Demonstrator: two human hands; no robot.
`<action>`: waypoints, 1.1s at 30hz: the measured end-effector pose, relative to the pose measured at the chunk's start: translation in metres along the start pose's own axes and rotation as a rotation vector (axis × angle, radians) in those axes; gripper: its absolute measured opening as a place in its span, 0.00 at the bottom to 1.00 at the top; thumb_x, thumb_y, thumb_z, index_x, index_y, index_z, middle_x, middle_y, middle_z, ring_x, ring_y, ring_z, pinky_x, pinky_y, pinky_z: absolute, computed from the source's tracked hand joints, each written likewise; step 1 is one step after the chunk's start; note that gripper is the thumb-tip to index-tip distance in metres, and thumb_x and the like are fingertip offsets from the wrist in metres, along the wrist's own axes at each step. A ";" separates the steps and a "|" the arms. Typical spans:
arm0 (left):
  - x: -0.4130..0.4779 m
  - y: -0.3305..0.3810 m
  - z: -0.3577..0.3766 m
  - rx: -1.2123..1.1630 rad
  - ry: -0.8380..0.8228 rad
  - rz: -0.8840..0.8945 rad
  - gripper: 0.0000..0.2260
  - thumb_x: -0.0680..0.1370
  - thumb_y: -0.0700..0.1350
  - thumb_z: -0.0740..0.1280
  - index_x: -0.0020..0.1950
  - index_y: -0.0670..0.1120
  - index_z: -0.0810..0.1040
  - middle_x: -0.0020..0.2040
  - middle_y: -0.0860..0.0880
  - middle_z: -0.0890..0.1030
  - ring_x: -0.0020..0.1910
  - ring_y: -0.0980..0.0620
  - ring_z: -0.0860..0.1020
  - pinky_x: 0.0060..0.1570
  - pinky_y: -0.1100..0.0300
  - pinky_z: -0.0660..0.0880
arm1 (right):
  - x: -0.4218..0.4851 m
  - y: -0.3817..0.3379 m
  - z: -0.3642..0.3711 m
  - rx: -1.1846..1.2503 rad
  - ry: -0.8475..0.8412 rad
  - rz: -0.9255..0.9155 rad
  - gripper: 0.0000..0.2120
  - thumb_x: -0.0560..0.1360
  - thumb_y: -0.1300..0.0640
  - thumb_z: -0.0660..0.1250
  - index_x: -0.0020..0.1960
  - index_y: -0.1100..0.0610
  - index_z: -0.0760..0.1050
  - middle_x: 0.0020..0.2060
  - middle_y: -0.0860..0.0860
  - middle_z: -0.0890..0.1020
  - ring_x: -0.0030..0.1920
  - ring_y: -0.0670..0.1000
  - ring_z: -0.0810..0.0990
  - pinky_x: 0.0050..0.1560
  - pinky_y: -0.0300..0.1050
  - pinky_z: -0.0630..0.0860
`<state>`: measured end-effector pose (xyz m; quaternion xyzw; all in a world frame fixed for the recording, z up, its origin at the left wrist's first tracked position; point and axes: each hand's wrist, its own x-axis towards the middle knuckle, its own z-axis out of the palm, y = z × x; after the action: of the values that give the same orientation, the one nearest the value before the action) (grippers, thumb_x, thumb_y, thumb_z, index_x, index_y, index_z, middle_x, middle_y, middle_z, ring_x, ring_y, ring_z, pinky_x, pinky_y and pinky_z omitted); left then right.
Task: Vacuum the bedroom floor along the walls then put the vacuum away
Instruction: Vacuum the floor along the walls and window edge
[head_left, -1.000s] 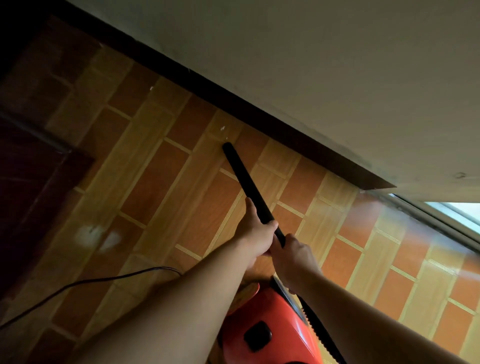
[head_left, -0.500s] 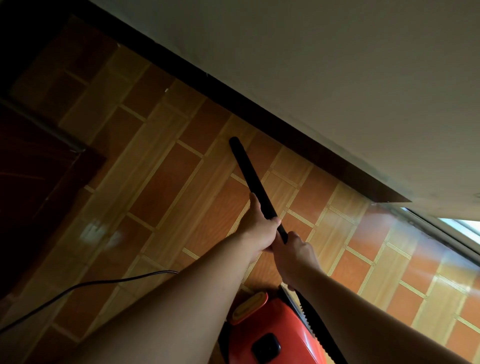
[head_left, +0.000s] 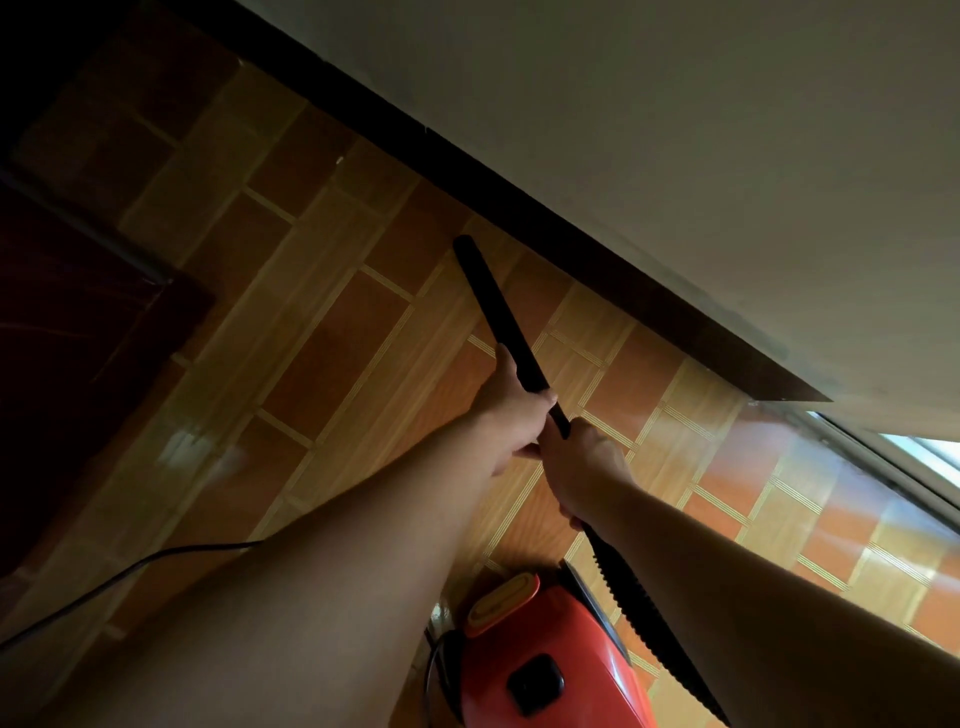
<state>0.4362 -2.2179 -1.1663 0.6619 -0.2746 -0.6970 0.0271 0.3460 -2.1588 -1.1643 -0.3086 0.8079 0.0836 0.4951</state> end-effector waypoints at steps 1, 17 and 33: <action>0.002 0.003 -0.003 -0.010 0.002 0.007 0.38 0.84 0.42 0.65 0.83 0.63 0.43 0.59 0.50 0.76 0.45 0.54 0.78 0.34 0.58 0.82 | 0.003 -0.004 -0.001 0.004 -0.002 0.002 0.24 0.83 0.38 0.51 0.60 0.57 0.70 0.40 0.58 0.82 0.30 0.54 0.81 0.28 0.46 0.80; -0.028 -0.001 -0.033 -0.002 -0.020 -0.070 0.37 0.84 0.42 0.66 0.84 0.61 0.47 0.55 0.51 0.75 0.42 0.54 0.77 0.28 0.59 0.81 | -0.045 -0.032 0.006 -0.056 -0.076 0.067 0.22 0.84 0.40 0.51 0.60 0.58 0.70 0.47 0.60 0.81 0.36 0.58 0.83 0.38 0.53 0.85; -0.019 0.014 0.003 -0.020 0.102 -0.114 0.33 0.84 0.39 0.65 0.83 0.56 0.52 0.63 0.43 0.78 0.51 0.45 0.82 0.29 0.54 0.83 | -0.014 -0.012 -0.018 -0.094 -0.129 -0.014 0.25 0.83 0.38 0.50 0.57 0.59 0.70 0.40 0.58 0.81 0.30 0.54 0.80 0.30 0.46 0.80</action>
<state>0.4309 -2.2211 -1.1438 0.7107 -0.2276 -0.6657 0.0078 0.3443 -2.1704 -1.1415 -0.3309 0.7674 0.1376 0.5317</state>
